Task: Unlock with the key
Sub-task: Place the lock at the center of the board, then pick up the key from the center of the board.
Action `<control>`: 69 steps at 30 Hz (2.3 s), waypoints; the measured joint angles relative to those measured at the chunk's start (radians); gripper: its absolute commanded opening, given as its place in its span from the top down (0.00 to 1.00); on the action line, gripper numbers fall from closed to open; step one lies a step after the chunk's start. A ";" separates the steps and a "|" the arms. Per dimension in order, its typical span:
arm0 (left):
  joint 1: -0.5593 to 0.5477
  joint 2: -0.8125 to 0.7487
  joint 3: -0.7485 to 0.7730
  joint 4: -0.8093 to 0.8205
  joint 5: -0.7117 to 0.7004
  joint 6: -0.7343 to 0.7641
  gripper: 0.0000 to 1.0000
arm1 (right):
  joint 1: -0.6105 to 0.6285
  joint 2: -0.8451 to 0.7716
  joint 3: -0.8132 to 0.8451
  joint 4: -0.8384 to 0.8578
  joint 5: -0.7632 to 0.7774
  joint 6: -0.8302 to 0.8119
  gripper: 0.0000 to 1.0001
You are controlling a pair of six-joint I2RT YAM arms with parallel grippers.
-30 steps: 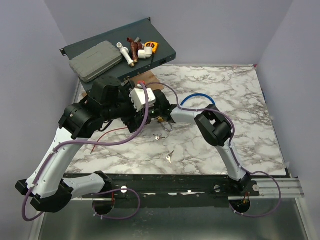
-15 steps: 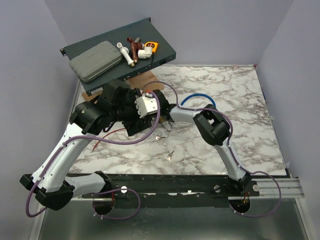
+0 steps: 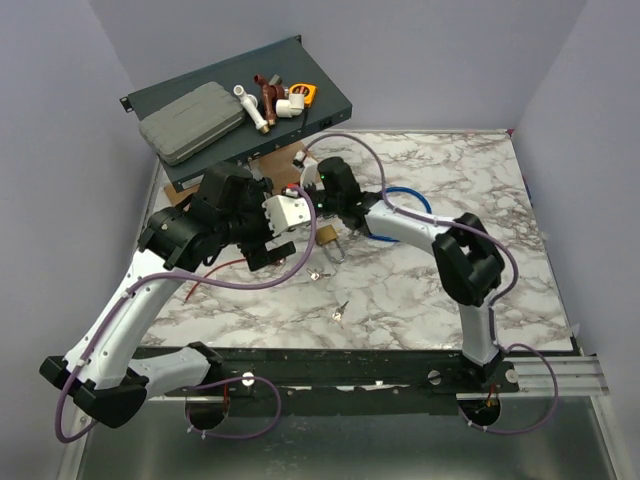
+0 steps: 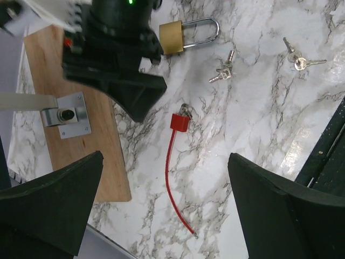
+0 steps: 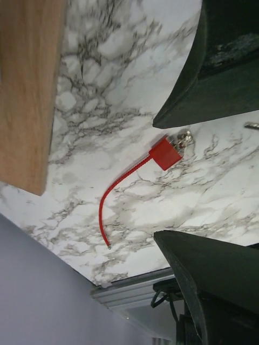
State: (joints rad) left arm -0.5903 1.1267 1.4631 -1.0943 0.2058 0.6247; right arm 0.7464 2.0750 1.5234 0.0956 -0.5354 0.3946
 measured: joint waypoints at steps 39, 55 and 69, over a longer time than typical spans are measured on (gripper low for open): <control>0.071 0.145 -0.353 0.187 0.015 -0.035 0.03 | 0.074 -0.333 -0.520 -0.042 0.280 -0.074 0.48; 0.084 0.074 -0.435 0.211 0.015 -0.050 0.03 | 0.092 -0.229 -0.502 -0.038 0.360 -0.093 0.63; 0.084 0.074 -0.435 0.211 0.015 -0.054 0.04 | 0.116 -0.210 -0.476 -0.061 0.418 -0.141 0.99</control>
State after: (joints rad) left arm -0.5060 1.2007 1.0279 -0.8833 0.2207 0.5709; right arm 0.8623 1.8652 1.0473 0.0349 -0.1169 0.2535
